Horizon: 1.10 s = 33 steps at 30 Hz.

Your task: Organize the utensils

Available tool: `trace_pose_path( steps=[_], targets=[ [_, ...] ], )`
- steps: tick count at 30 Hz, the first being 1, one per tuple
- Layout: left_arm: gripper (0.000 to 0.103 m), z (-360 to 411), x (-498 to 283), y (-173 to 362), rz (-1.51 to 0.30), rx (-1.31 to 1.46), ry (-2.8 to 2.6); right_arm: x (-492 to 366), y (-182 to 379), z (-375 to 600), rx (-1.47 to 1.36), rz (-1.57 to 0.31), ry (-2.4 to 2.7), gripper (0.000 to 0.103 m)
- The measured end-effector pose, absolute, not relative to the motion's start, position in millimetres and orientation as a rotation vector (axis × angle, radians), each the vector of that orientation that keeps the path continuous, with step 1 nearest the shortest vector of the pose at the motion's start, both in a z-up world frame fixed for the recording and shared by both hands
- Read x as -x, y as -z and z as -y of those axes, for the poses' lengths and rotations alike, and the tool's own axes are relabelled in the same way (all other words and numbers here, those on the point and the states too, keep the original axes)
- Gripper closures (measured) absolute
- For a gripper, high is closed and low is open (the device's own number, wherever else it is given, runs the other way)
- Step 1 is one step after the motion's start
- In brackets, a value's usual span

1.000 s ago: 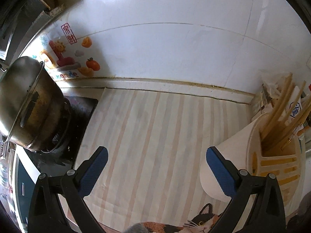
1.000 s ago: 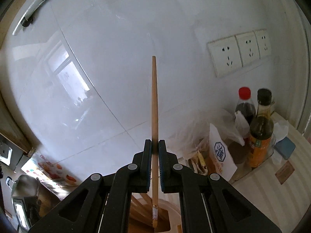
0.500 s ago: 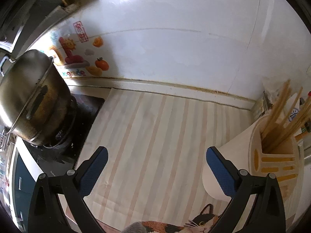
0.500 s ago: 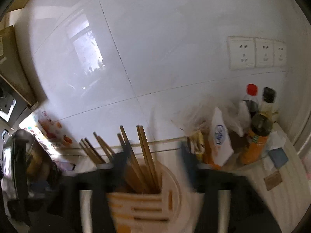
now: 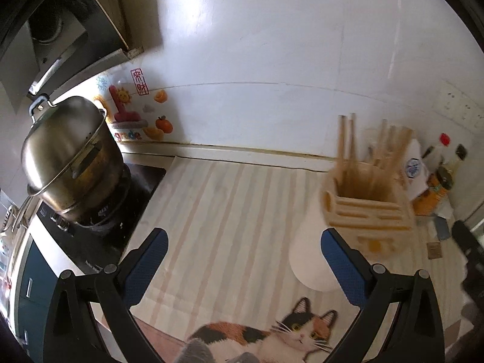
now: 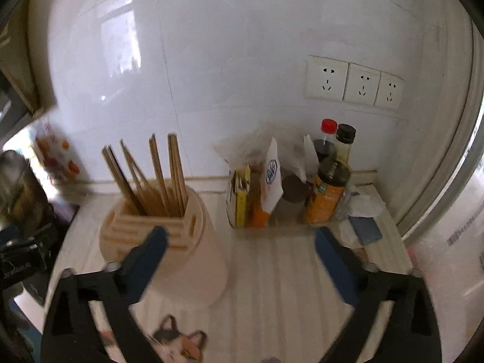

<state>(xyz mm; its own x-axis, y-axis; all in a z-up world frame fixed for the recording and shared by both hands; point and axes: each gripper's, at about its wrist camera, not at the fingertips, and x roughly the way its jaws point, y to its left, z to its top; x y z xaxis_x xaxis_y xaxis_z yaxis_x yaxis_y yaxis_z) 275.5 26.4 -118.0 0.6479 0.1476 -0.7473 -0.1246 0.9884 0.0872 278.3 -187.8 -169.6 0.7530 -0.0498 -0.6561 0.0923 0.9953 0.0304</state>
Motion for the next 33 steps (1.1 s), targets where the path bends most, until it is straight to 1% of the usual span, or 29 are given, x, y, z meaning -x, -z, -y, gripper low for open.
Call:
trace_pose_path(
  steps=[4,10,21,27,33],
  targets=[
    [0.000,-17.4,-247.1,100.4,-0.812,-0.020,-0.132,-251.8,158.8,185.1,-0.011,-0.700,0.077,0.000],
    [0.000,-12.2,-201.1,68.4,-0.742,-0.020,-0.089,-195.7,124.3,186.4,-0.011,-0.641,0.095,0.000],
    [0.000,-32.6,-97.6,8.6,-0.628,-0.004,-0.004,-79.0,56.3,171.8,-0.043,-0.550,0.135,0.000],
    [0.000,-38.1,-52.5,-9.3,-0.587,-0.031,0.024,-16.3,30.9,160.1,-0.042,-0.501,0.168,0.000],
    [0.000,-35.4,-30.5,-17.4,-0.560,-0.045,0.033,18.7,23.0,158.5,-0.051,-0.484,0.197,0.000]
  ],
)
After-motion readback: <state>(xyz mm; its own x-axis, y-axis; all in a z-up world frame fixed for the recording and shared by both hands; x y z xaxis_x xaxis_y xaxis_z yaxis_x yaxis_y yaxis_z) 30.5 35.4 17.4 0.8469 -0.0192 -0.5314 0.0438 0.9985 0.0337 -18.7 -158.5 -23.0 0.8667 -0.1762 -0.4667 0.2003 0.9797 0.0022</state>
